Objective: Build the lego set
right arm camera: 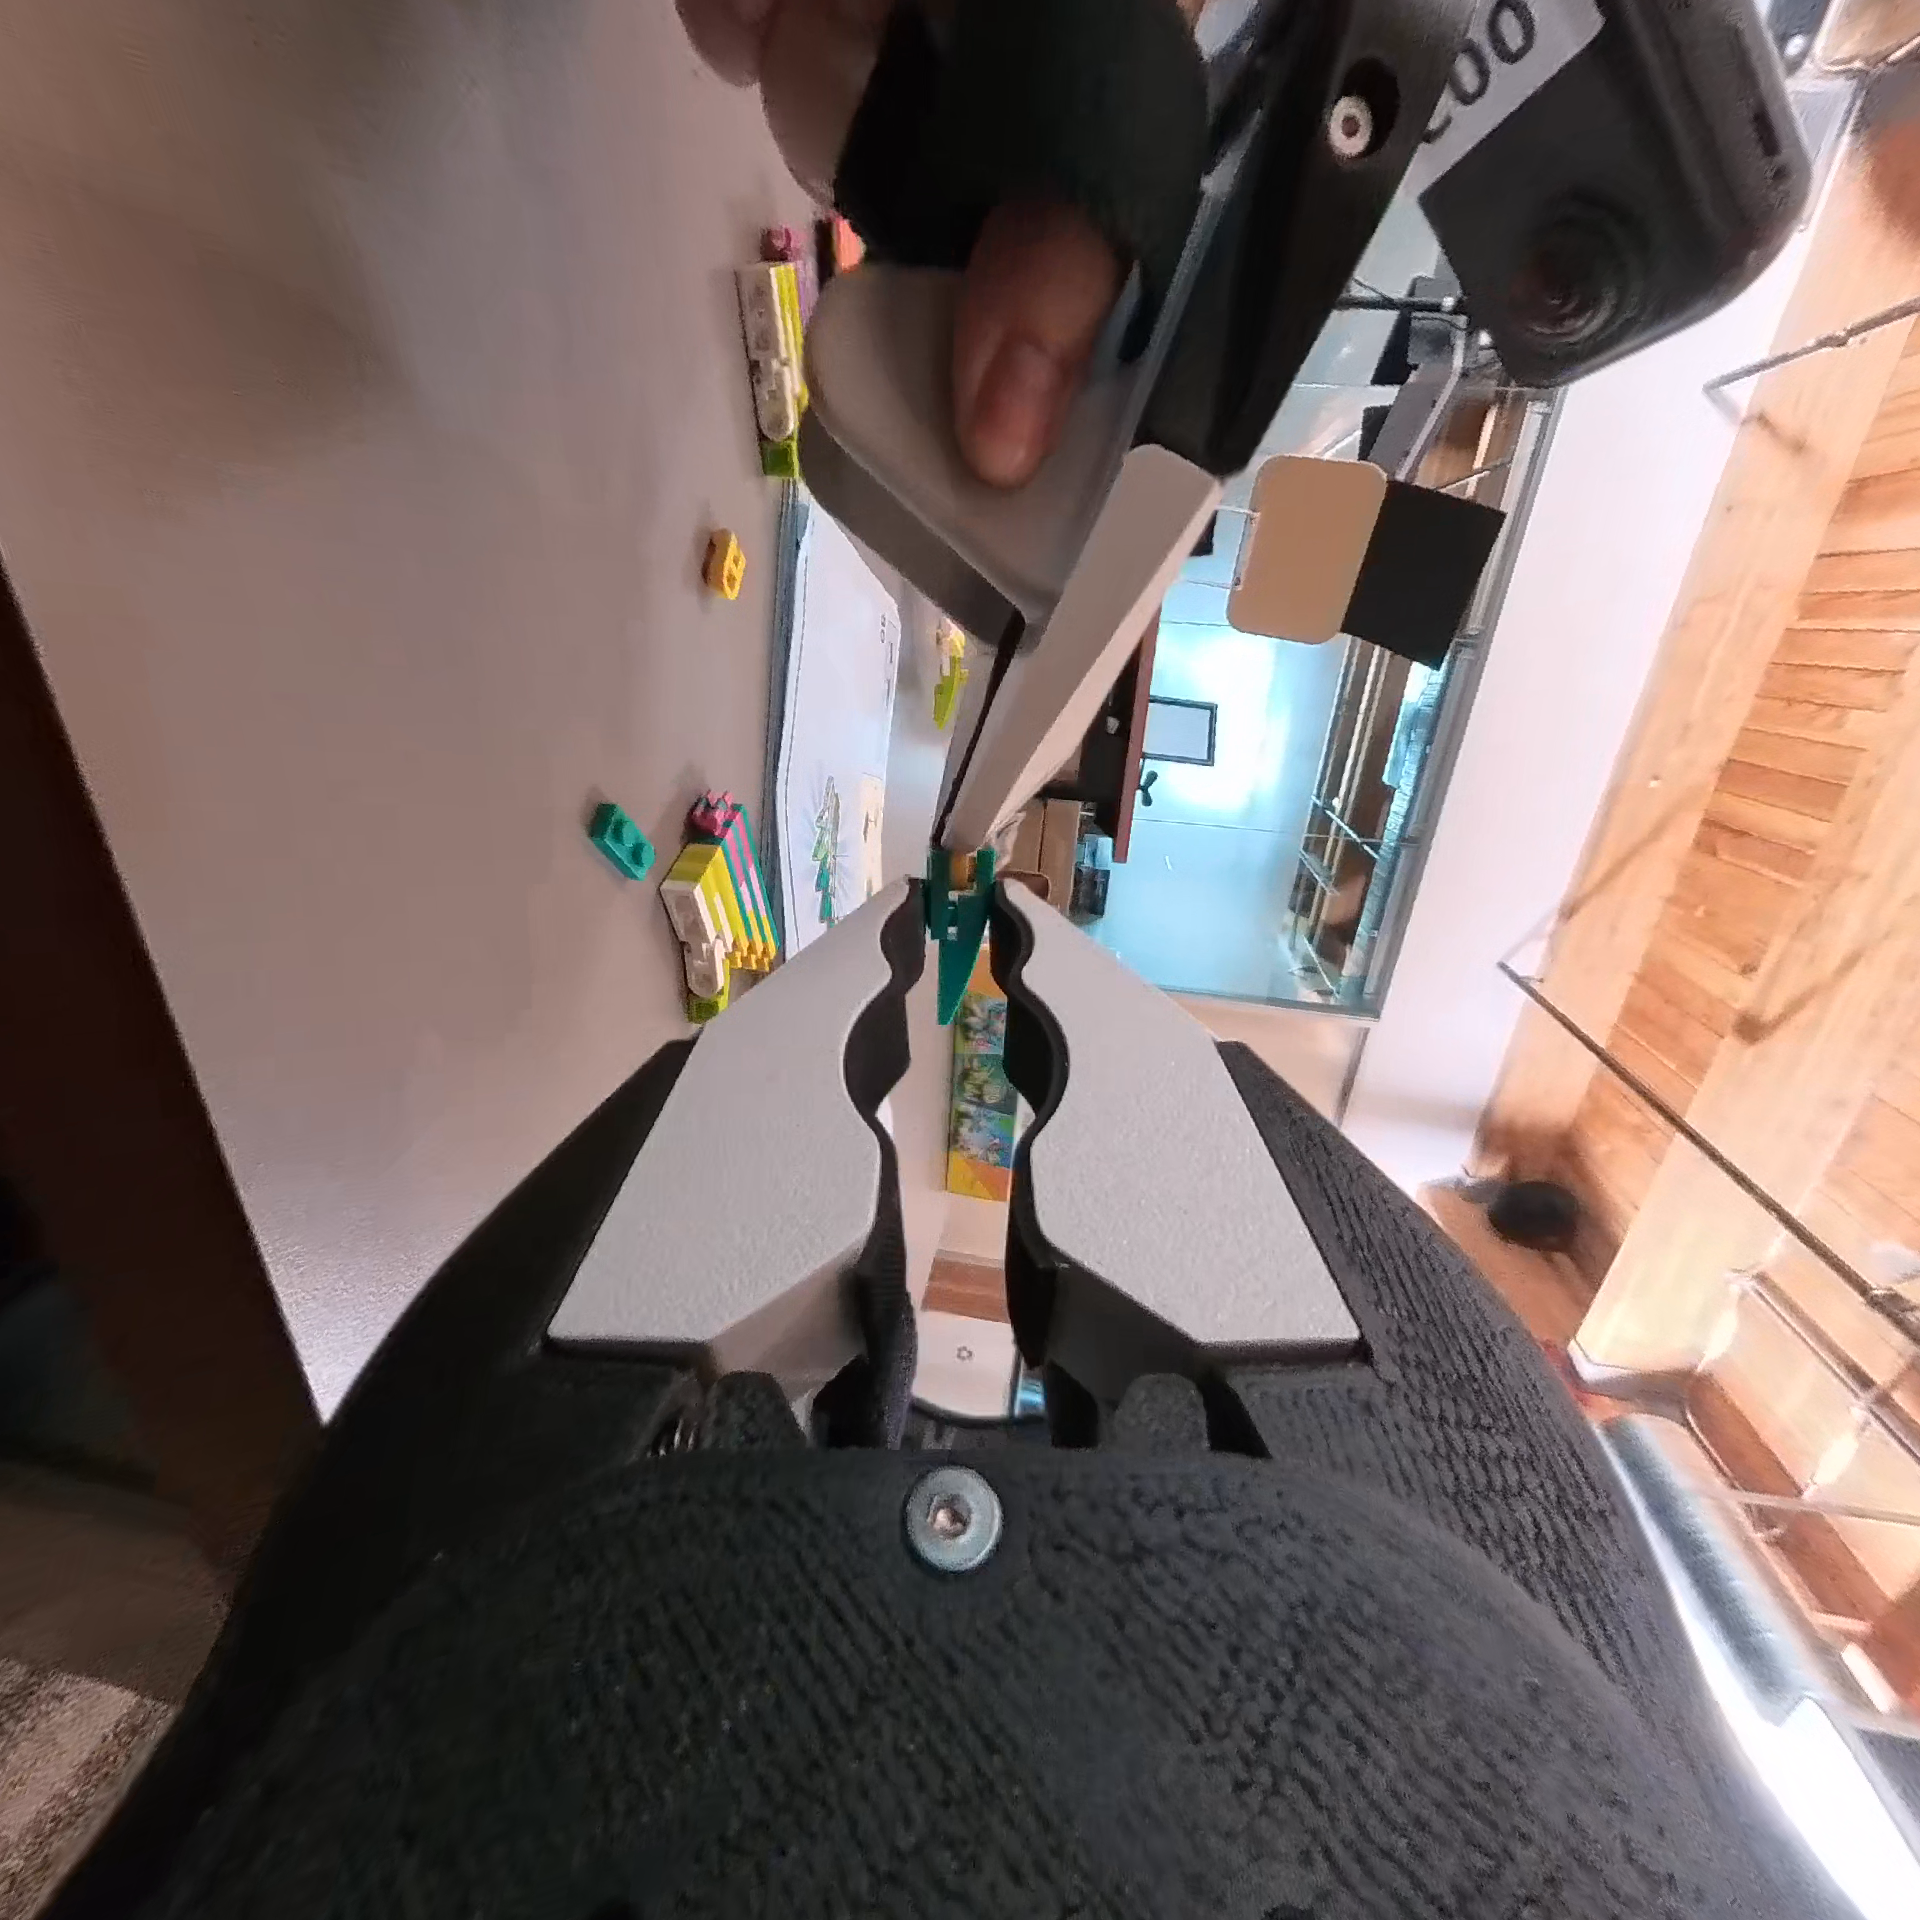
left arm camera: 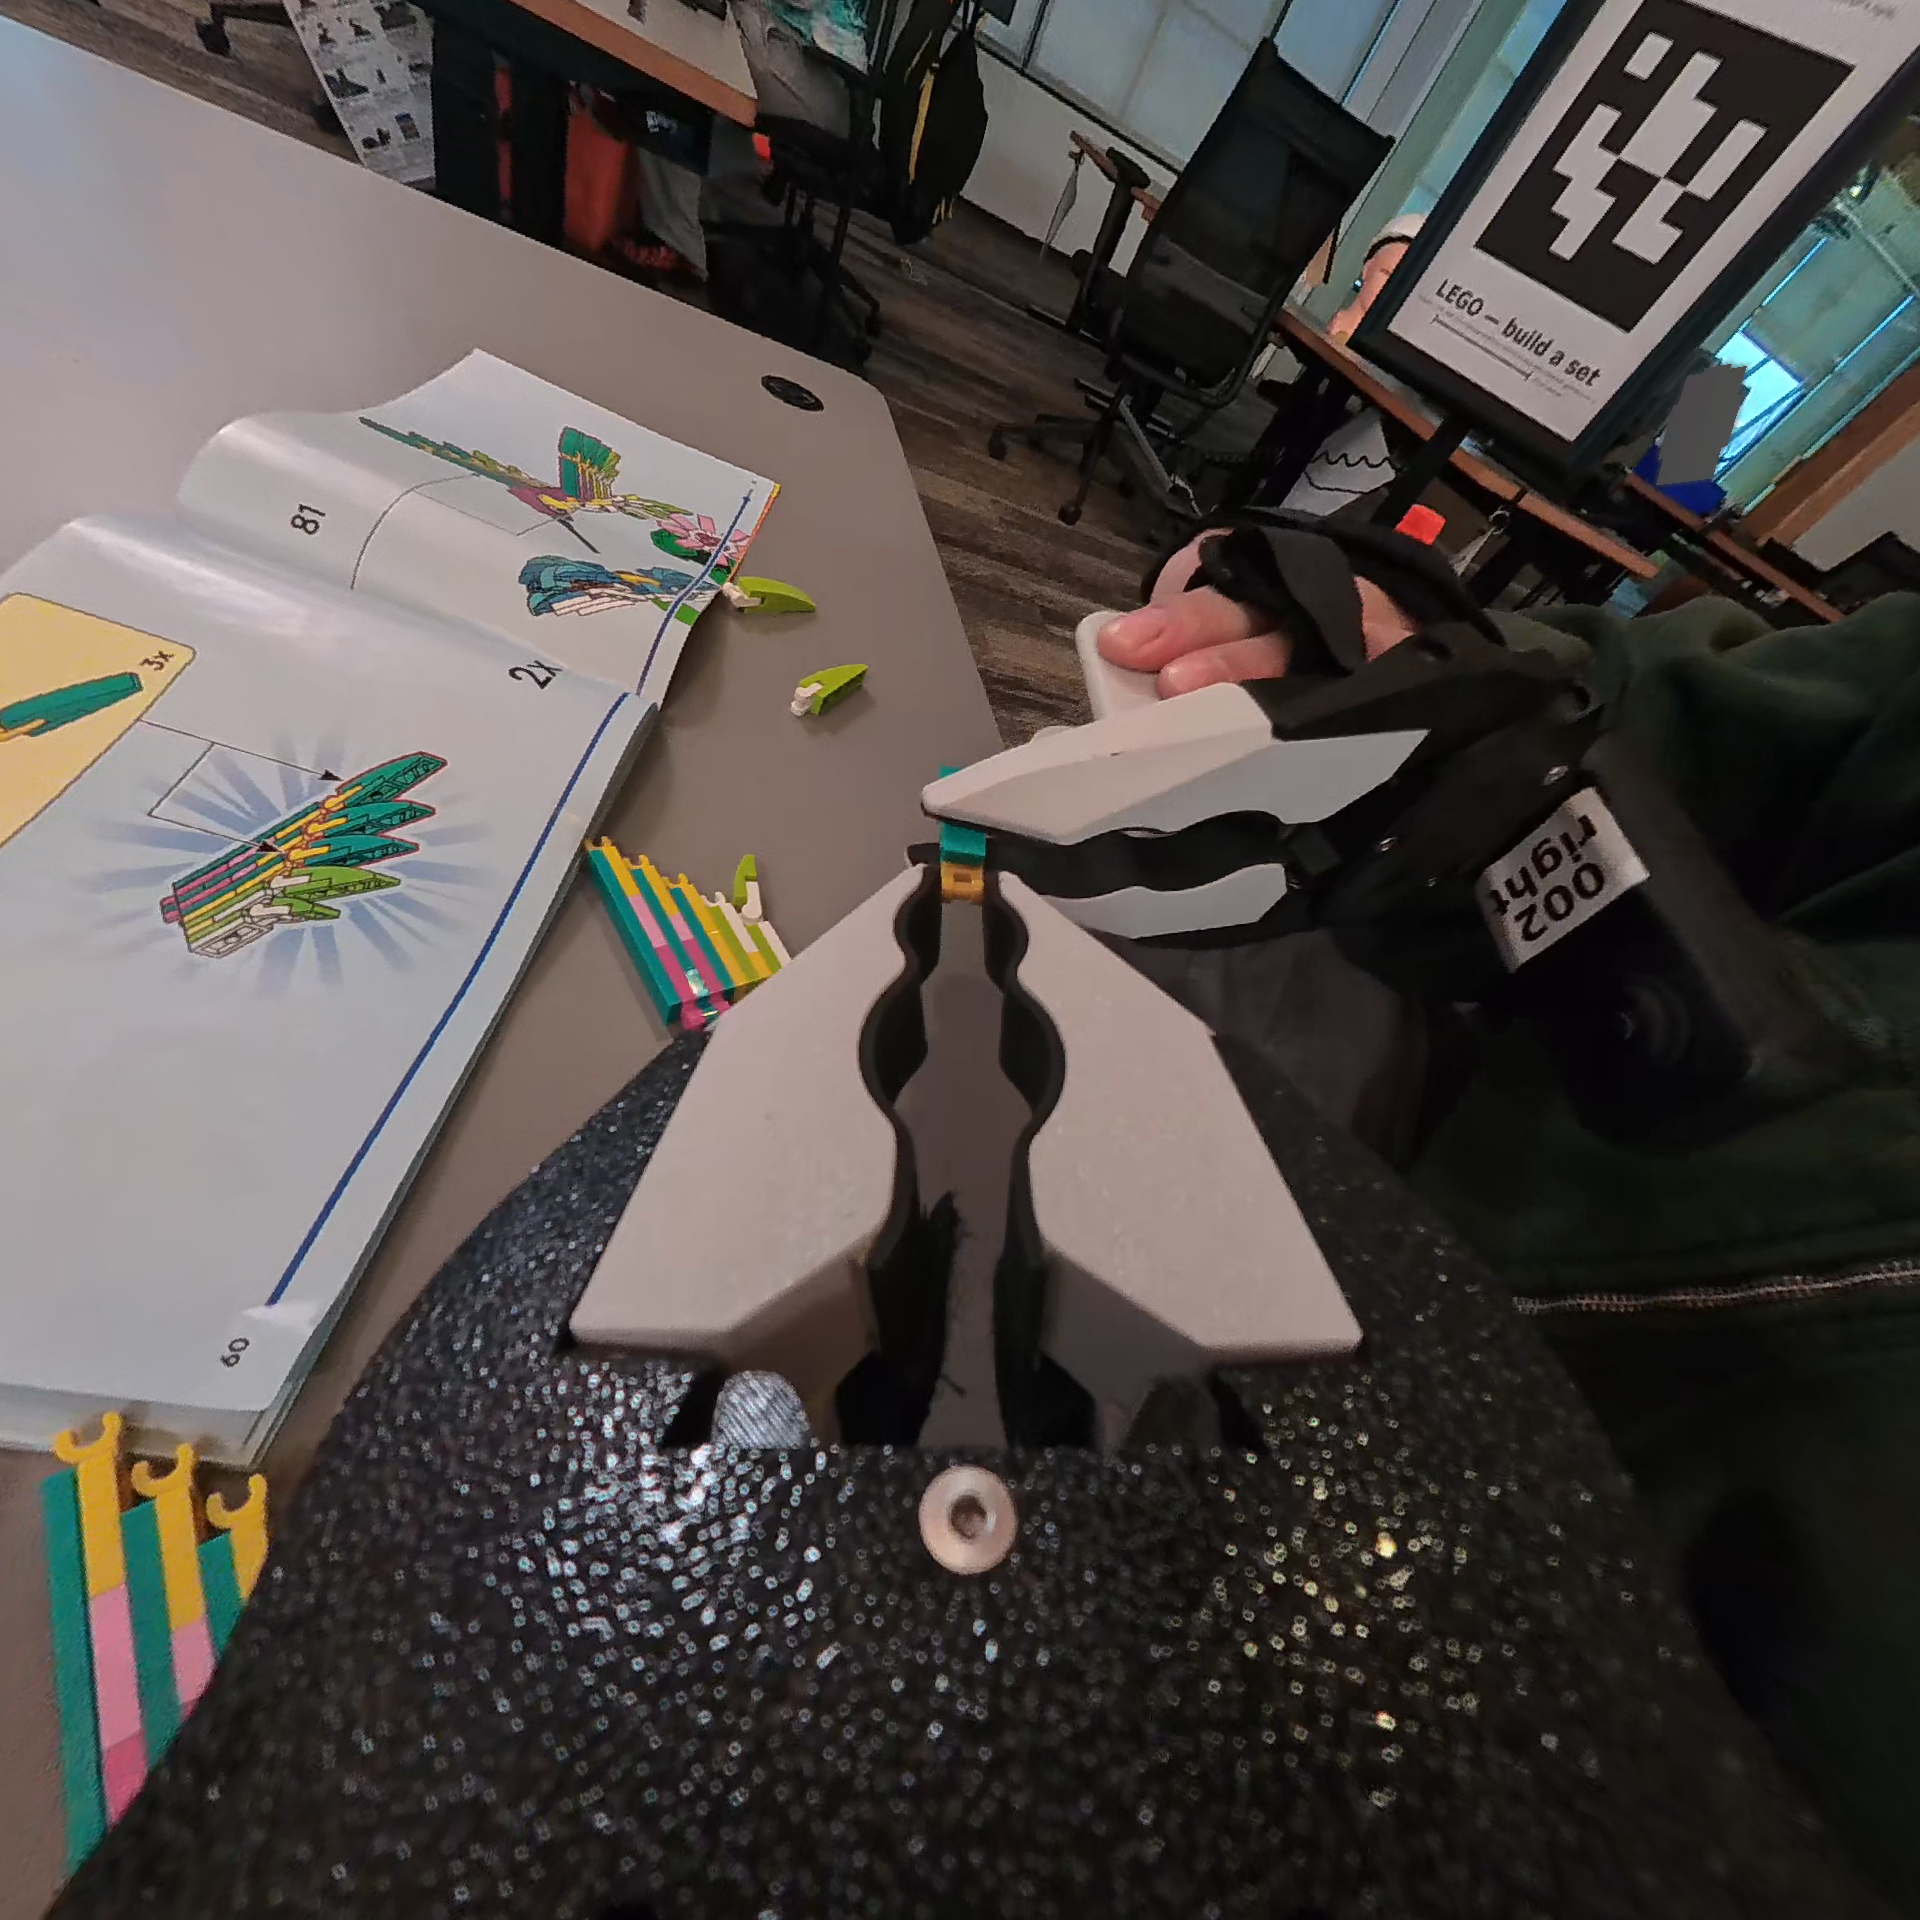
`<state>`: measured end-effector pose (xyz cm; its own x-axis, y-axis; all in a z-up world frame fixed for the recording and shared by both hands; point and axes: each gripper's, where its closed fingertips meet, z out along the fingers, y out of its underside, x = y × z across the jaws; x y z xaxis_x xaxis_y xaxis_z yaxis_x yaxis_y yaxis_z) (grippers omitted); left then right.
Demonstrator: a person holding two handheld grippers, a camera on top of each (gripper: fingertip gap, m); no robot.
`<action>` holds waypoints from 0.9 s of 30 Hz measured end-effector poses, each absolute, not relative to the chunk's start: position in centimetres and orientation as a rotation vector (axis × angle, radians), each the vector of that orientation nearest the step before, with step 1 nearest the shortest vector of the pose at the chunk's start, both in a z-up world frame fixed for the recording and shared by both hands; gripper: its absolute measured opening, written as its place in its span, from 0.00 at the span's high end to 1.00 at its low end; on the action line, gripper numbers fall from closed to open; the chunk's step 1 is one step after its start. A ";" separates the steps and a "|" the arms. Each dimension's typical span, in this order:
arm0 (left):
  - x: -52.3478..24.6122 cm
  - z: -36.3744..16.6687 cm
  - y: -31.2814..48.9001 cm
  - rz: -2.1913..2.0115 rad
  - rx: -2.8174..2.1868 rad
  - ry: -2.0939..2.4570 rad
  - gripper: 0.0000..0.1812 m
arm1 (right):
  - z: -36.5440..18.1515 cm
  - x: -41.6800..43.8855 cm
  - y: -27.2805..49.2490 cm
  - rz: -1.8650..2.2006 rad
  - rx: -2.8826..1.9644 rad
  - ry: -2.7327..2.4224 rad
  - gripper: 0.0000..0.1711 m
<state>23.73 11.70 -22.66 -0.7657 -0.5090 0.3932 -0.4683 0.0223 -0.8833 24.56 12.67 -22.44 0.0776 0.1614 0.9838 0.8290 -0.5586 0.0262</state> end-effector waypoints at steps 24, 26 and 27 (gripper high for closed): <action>23.8 -23.2 11.6 -1.925 -1.139 2.216 0.97 | -23.2 25.0 12.7 -1.628 -1.802 -1.102 0.93; 23.8 -23.2 11.6 -1.934 -1.139 2.217 0.97 | -23.2 24.9 12.7 -1.632 -1.800 -1.118 0.94; 23.8 -23.2 11.6 -1.933 -1.143 2.220 0.97 | -23.2 24.9 12.7 -1.640 -1.797 -1.134 0.94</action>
